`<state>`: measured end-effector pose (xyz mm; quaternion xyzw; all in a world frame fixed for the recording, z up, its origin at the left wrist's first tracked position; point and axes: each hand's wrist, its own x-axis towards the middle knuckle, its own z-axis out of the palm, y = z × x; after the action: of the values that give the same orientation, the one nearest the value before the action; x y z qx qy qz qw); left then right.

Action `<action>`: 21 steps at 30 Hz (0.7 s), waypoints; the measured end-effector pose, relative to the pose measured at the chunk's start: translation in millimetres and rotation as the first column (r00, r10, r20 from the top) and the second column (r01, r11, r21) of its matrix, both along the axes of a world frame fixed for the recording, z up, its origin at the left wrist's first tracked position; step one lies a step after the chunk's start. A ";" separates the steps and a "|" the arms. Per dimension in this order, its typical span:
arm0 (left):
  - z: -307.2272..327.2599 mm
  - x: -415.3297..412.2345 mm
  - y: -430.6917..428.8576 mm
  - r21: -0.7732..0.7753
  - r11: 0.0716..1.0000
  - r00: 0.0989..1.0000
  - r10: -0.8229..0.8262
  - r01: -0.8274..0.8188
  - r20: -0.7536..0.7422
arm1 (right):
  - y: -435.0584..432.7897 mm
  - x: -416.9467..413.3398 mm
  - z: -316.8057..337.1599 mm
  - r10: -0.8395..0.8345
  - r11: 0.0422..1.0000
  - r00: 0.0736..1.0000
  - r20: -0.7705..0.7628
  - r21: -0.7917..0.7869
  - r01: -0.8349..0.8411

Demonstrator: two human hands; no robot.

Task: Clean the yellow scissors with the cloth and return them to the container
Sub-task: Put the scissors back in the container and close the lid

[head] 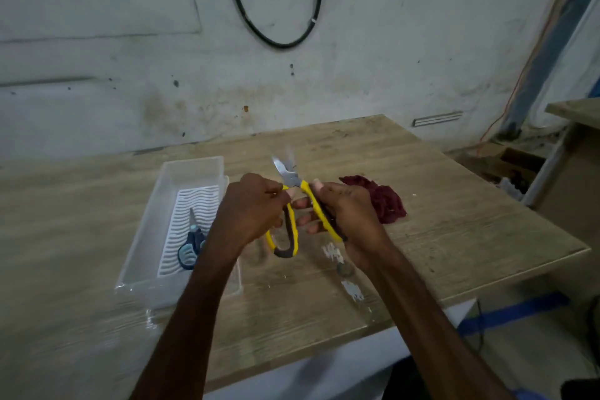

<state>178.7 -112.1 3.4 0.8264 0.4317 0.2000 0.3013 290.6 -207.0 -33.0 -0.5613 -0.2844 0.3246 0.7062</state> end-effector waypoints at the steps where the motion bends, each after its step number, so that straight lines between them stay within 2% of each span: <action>1: 1.8 -1.9 -2.0 -0.016 1.000 0.996 0.015 -0.014 0.091 | 5.1 -7.6 0.6 -0.058 0.998 0.998 0.016 -0.002 0.058; 4: 4.6 -3.5 -16.7 0.072 0.964 0.941 0.231 -0.256 0.248 | 27.2 -37.5 -2.4 -0.216 0.976 0.973 0.081 -0.014 0.218; 7: 2.9 -15.0 -23.0 0.099 0.921 0.877 0.321 -0.377 0.356 | 41.0 -69.0 2.6 -0.224 0.973 0.968 0.115 -0.020 0.228; 9: -0.6 -27.7 -14.9 0.090 0.911 0.863 0.346 -0.403 0.368 | 46.7 -82.8 10.7 -0.182 0.980 0.971 0.158 -0.057 0.193; 13: 0.9 -67.8 15.5 0.071 0.890 0.867 0.417 -0.451 0.274 | 70.5 -107.3 31.6 -0.091 0.985 0.966 0.240 -0.119 0.123; 17: 1.2 -115.6 44.0 0.240 0.761 0.797 0.593 -0.602 0.116 | 87.9 -120.7 56.1 0.055 0.964 0.889 0.454 -0.257 0.072; 18: -1.6 -124.1 50.9 0.243 0.769 0.799 0.600 -0.591 0.044 | 90.4 -125.3 59.8 0.085 0.957 0.874 0.478 -0.284 0.062; 21: -16.2 -131.8 63.2 0.031 0.884 0.877 0.467 -0.466 -0.114 | 97.2 -139.0 55.3 0.173 0.939 0.837 0.519 -0.342 0.018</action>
<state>46.9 -49.0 -12.8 0.7088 0.6347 0.2181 0.2172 151.6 -109.8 22.3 -0.7290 -0.4360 0.2247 0.4775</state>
